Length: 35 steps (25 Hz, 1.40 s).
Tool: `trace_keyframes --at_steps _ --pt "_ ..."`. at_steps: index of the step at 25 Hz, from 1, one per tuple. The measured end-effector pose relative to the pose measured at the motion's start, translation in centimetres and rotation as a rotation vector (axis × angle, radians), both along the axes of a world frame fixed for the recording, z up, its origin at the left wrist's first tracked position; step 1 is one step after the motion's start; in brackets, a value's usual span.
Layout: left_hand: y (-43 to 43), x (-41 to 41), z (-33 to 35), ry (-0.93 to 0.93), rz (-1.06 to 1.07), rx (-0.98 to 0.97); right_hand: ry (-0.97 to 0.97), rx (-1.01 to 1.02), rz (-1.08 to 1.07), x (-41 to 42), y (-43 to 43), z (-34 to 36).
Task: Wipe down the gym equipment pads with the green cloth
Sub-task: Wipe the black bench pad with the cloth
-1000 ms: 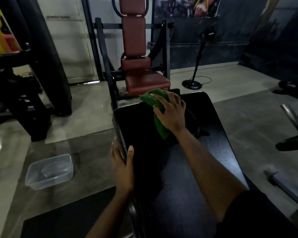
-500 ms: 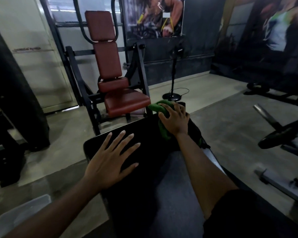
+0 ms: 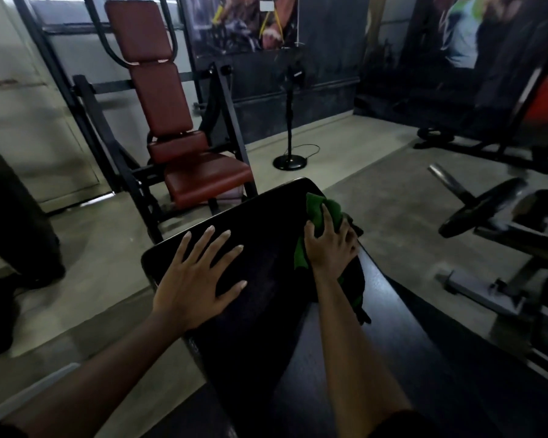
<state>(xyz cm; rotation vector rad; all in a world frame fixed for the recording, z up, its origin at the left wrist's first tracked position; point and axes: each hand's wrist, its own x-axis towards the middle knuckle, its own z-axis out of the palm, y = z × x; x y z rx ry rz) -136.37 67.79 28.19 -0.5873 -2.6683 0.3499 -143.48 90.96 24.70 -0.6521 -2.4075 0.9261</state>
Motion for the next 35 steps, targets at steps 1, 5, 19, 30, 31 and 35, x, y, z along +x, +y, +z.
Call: trace_keyframes --at_steps 1,5,19,30,31,35 --pt "0.0 0.0 0.0 -0.003 -0.006 0.01 -0.002 0.001 -0.007 1.5 -0.5 -0.6" --pt "-0.1 0.2 0.0 -0.029 -0.033 0.071 -0.016 0.018 -0.048 7.5 -2.5 -3.3" --pt "-2.6 0.4 1.2 -0.239 -0.673 0.253 0.042 -0.035 -0.198 15.9 -21.0 -1.7" --pt "-0.8 0.1 -0.4 -0.223 -0.776 -0.227 -0.136 -0.178 -0.389 25.1 -12.0 -9.5" --pt "-0.8 0.1 -0.3 -0.219 -0.766 -0.232 -0.184 -0.2 -0.425 25.7 -11.0 -10.2" --pt "-0.7 0.3 -0.2 -0.205 -0.755 -0.215 -0.297 -0.279 -0.595 25.9 -7.6 -10.5"
